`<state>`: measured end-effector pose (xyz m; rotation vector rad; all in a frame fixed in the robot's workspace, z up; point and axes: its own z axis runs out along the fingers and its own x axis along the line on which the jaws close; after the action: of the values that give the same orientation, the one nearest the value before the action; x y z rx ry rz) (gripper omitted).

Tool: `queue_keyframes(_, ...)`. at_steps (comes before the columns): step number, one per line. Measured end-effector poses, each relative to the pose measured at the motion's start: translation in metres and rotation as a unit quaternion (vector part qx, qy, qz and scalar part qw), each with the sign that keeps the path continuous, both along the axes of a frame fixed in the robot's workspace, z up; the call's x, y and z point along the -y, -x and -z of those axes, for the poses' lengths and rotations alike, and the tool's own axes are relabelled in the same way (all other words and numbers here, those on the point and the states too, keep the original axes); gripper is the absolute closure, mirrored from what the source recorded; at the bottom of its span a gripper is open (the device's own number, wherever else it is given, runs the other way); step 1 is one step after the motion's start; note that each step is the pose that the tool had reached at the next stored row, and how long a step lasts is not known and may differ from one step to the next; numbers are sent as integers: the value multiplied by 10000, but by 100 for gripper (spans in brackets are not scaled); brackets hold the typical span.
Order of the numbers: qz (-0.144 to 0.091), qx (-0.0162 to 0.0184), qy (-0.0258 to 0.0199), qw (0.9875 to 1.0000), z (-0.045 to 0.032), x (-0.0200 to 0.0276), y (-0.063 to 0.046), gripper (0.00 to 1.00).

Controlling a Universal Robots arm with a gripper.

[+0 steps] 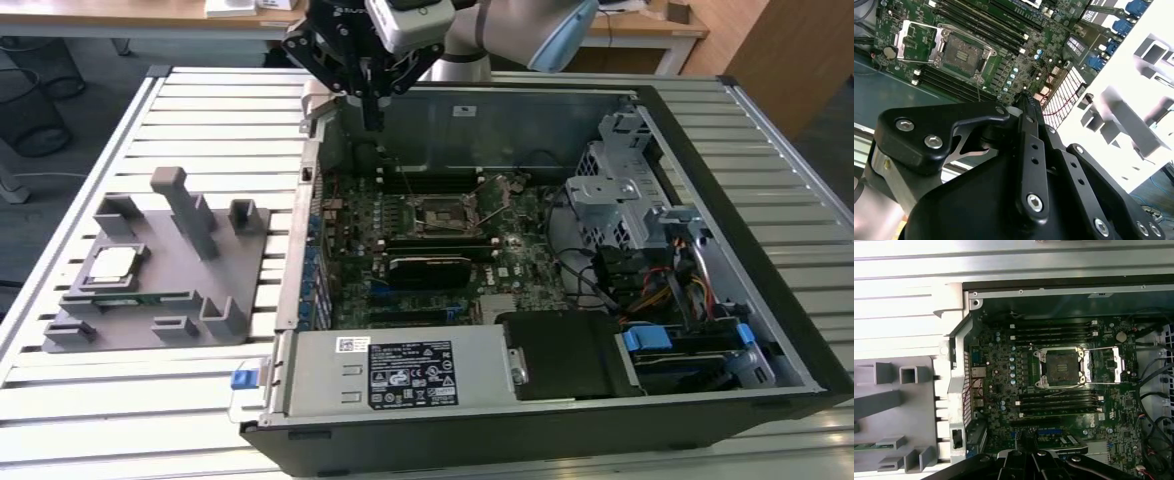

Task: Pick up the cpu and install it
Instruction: 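Reach for the cpu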

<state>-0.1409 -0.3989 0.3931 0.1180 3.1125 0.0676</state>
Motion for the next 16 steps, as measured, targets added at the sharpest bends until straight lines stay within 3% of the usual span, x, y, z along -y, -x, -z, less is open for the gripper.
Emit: queue_keyframes(16,0,0,0,10000,3,0,72,89)
